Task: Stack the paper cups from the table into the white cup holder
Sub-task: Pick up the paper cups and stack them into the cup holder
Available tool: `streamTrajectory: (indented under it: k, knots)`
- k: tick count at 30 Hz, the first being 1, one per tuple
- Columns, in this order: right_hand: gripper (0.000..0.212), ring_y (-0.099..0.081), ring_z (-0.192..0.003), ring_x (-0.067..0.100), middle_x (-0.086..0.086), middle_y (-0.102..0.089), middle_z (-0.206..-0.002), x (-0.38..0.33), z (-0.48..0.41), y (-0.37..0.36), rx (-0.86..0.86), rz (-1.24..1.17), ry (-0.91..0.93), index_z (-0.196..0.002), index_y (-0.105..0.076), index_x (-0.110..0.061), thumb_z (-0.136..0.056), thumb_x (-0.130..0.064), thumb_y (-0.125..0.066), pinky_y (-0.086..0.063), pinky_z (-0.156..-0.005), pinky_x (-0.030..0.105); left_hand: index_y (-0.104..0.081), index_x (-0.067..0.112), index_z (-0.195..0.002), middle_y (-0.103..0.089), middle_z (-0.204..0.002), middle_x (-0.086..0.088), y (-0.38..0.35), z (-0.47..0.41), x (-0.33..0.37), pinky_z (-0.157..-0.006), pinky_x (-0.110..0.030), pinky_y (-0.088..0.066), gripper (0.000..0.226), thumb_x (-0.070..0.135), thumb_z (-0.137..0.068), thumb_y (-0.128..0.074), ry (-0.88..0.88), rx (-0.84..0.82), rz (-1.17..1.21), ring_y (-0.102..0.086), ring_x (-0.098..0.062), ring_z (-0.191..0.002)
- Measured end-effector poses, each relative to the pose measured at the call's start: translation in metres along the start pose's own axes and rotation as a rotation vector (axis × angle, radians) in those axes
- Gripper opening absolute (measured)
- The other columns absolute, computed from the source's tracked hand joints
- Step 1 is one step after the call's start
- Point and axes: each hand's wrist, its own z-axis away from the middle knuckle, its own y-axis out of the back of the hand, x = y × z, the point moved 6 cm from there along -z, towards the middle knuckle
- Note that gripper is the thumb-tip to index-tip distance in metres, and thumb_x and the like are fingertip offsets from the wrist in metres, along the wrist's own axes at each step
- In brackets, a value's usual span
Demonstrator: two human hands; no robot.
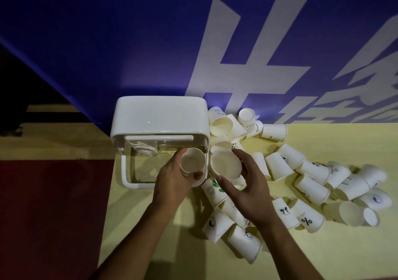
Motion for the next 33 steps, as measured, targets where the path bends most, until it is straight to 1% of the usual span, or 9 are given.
streamTrajectory:
  k: [4,8,12,16,18,22,24,29,33]
  knots:
    - [0.060,-0.062,-0.118,0.019,-0.008,-0.064,-0.126,-0.024,-0.005,-0.022,0.002,-0.043,0.099,-0.131,-0.056,-0.016,-0.080,-0.023,-0.088,-0.053,-0.096,0.034,-0.051,0.025,-0.140,-0.065,-0.128,0.000,-0.003,0.003,0.000,-0.078,-0.026,-0.051,0.082,0.035,-0.070,-0.091,-0.061,-0.097,0.103,-0.062,-0.023,-0.116]
    - [0.057,-0.062,-0.116,0.013,-0.011,-0.064,-0.124,-0.026,-0.010,-0.048,-0.018,-0.003,0.152,-0.128,-0.057,-0.018,-0.080,-0.021,-0.088,-0.052,-0.095,0.031,-0.034,0.031,-0.153,-0.057,-0.135,0.013,0.001,0.011,-0.018,-0.097,-0.028,-0.050,0.096,0.027,-0.074,-0.088,-0.035,-0.139,0.185,-0.056,-0.007,-0.122]
    - [0.064,-0.054,-0.120,-0.008,-0.031,-0.054,-0.127,-0.009,-0.012,-0.065,-0.032,0.084,0.126,-0.131,-0.051,-0.034,-0.079,-0.033,-0.088,-0.039,-0.098,0.010,-0.034,0.034,-0.155,-0.055,-0.132,0.018,0.004,0.014,-0.033,-0.093,-0.013,-0.043,0.074,0.014,-0.093,-0.070,0.038,-0.135,0.205,-0.054,0.001,-0.121]
    - [0.068,-0.047,-0.122,-0.008,-0.023,-0.052,-0.133,0.010,-0.022,-0.079,-0.081,0.209,0.067,-0.140,-0.053,-0.029,-0.081,-0.047,-0.083,-0.034,-0.100,0.006,-0.050,0.029,-0.148,-0.058,-0.129,0.016,0.014,0.011,-0.025,-0.083,0.003,-0.035,0.044,0.015,-0.107,-0.048,0.109,-0.067,0.374,-0.056,0.006,-0.114]
    - [0.073,-0.045,-0.125,-0.006,-0.019,-0.051,-0.137,0.018,-0.025,-0.086,-0.121,0.242,0.043,-0.145,-0.050,-0.027,-0.083,-0.052,-0.079,-0.032,-0.100,0.003,-0.054,0.032,-0.146,-0.058,-0.133,0.017,0.014,0.007,-0.018,-0.091,-0.005,-0.037,0.039,0.026,-0.109,-0.044,0.121,-0.060,0.409,-0.054,0.009,-0.114]
    - [0.075,-0.041,-0.132,-0.007,-0.015,-0.050,-0.147,0.029,-0.029,-0.093,-0.240,0.232,0.000,-0.152,-0.040,-0.032,-0.088,-0.052,-0.074,-0.028,-0.099,-0.001,-0.054,0.036,-0.146,-0.064,-0.139,0.006,0.006,-0.002,-0.017,-0.100,-0.028,-0.045,0.041,0.031,-0.108,-0.041,0.096,-0.098,0.260,-0.059,-0.015,-0.125]
    - [0.079,-0.035,-0.137,-0.008,-0.014,-0.045,-0.153,0.034,-0.033,-0.092,-0.291,0.232,-0.009,-0.155,-0.037,-0.029,-0.088,-0.051,-0.073,-0.024,-0.105,0.000,-0.057,0.036,-0.144,-0.068,-0.133,0.003,0.003,-0.001,-0.019,-0.095,-0.028,-0.048,0.040,0.030,-0.107,-0.043,0.066,-0.087,0.213,-0.063,-0.018,-0.119]
    - [0.079,-0.041,-0.139,0.002,-0.016,-0.046,-0.152,0.042,-0.039,-0.089,-0.391,0.213,-0.031,-0.154,-0.038,-0.030,-0.087,-0.044,-0.078,-0.035,-0.117,0.028,-0.057,0.036,-0.144,-0.072,-0.125,0.004,0.000,0.006,-0.025,-0.090,-0.026,-0.049,0.040,0.033,-0.105,-0.047,0.050,-0.058,0.182,-0.065,-0.011,-0.111]
    - [0.082,-0.036,-0.139,-0.009,-0.034,-0.036,-0.152,0.030,-0.035,-0.082,-0.375,0.205,-0.027,-0.153,-0.033,-0.043,-0.084,-0.053,-0.077,-0.030,-0.111,0.011,-0.051,0.033,-0.149,-0.065,-0.137,0.006,0.004,0.009,-0.023,-0.096,-0.021,-0.045,0.045,0.038,-0.104,-0.050,0.086,-0.061,0.239,-0.060,-0.008,-0.121]
